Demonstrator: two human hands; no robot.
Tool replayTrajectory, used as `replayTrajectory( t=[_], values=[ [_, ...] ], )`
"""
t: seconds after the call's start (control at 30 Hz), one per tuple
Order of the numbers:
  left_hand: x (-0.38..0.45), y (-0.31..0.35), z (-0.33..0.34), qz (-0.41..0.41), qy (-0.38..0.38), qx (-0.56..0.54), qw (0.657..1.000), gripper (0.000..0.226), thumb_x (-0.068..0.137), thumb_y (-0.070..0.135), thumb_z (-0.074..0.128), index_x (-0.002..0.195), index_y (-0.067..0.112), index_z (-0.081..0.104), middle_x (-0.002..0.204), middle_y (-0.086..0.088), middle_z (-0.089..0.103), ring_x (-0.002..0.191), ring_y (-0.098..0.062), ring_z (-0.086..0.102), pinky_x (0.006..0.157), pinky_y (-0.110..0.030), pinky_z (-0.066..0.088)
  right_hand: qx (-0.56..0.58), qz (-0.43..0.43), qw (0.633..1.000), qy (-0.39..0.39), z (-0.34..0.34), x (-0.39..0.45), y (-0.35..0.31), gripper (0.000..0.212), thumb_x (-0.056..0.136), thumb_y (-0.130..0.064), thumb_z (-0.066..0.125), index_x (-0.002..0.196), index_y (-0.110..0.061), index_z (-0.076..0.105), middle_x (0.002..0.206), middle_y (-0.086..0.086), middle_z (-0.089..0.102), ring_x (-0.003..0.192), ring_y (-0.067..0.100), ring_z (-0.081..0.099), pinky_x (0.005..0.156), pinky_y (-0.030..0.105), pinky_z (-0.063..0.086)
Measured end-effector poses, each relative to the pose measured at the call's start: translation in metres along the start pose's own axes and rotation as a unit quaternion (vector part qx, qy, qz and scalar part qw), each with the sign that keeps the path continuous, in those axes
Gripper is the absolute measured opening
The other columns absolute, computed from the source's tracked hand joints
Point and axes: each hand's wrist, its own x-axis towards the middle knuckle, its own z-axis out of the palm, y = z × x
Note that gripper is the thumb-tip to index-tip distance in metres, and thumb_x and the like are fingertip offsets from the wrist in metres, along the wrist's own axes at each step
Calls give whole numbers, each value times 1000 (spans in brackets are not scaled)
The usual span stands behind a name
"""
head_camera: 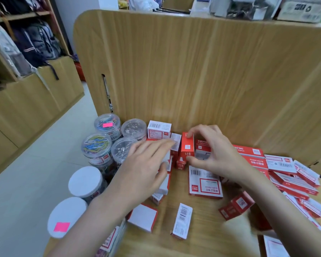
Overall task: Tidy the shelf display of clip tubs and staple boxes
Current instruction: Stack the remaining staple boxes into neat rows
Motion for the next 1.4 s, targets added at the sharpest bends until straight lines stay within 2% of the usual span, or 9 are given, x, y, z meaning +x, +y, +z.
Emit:
replayTrajectory(
  t=[0.2, 0.33, 0.5, 0.73, 0.93, 1.1, 1.17, 1.27, 1.4],
  values=[
    [-2, -3, 6, 4, 18, 62, 998, 35, 80, 21, 41, 102, 11, 67, 106, 1, 66, 99, -15, 51, 93, -31, 29, -105, -47, 993, -4, 16, 3, 11, 42, 65, -32, 78, 92, -15, 50, 90, -5, 51, 87, 15, 37, 78, 27, 36],
    [0, -2, 4, 0, 22, 52, 998, 31, 80, 20, 41, 95, 13, 68, 100, 2, 67, 92, -18, 60, 90, -30, 32, -182, -61, 981, 10, 19, 2, 12, 38, 68, -26, 76, 88, -9, 49, 106, 9, 50, 88, 27, 47, 73, 43, 47],
    [0, -4, 4, -2, 30, 40, 999, 28, 82, 18, 43, 93, 14, 68, 98, 3, 68, 91, -16, 60, 89, -29, 32, -202, -84, 975, 31, 21, 9, 0, 45, 75, -45, 57, 109, -15, 58, 110, 5, 53, 90, 26, 48, 70, 39, 44],
    [-4, -6, 3, 17, 55, 59, 997, 23, 82, 17, 45, 85, 15, 68, 96, 5, 68, 86, -14, 61, 91, -30, 34, -235, -69, 969, 40, 39, 13, -4, 38, 64, -33, 77, 93, -16, 58, 94, 3, 63, 85, 31, 52, 66, 35, 35],
    [-3, -6, 6, 8, 64, 53, 996, 24, 81, 15, 46, 86, 15, 69, 94, 6, 68, 84, -14, 62, 90, -31, 35, 52, 15, 997, 63, 21, 15, -9, 36, 68, -25, 76, 94, -19, 52, 93, 0, 57, 90, 20, 50, 81, 31, 41],
    [-2, -6, 7, 7, 71, 41, 997, 24, 80, 13, 45, 84, 14, 69, 91, 5, 68, 82, -16, 63, 88, -29, 35, 410, 84, 904, 92, -15, 10, -22, 32, 70, -8, 59, 92, -25, 43, 89, -4, 51, 90, 37, 59, 73, 46, 48],
    [-2, -5, 7, 8, 68, 40, 997, 23, 80, 13, 45, 84, 13, 68, 90, 5, 68, 82, -17, 63, 87, -29, 36, 337, 78, 934, 86, -18, 11, -24, 35, 67, -17, 61, 95, -30, 44, 93, -6, 51, 90, 32, 58, 74, 44, 48],
    [-1, -5, 6, 8, 67, 39, 997, 24, 80, 13, 45, 84, 13, 69, 90, 5, 68, 82, -17, 63, 87, -29, 36, 82, 16, 995, 52, -15, 13, -22, 51, 63, -26, 65, 109, -26, 43, 105, -1, 52, 94, 8, 51, 81, 12, 39],
    [-3, -4, 5, 2, 59, 43, 997, 27, 81, 16, 43, 85, 13, 69, 91, 4, 69, 83, -16, 64, 88, -30, 35, -35, -2, 999, 11, -7, 16, -18, 62, 69, -24, 73, 122, -19, 42, 99, -11, 50, 95, 19, 49, 78, 23, 35]
  ],
)
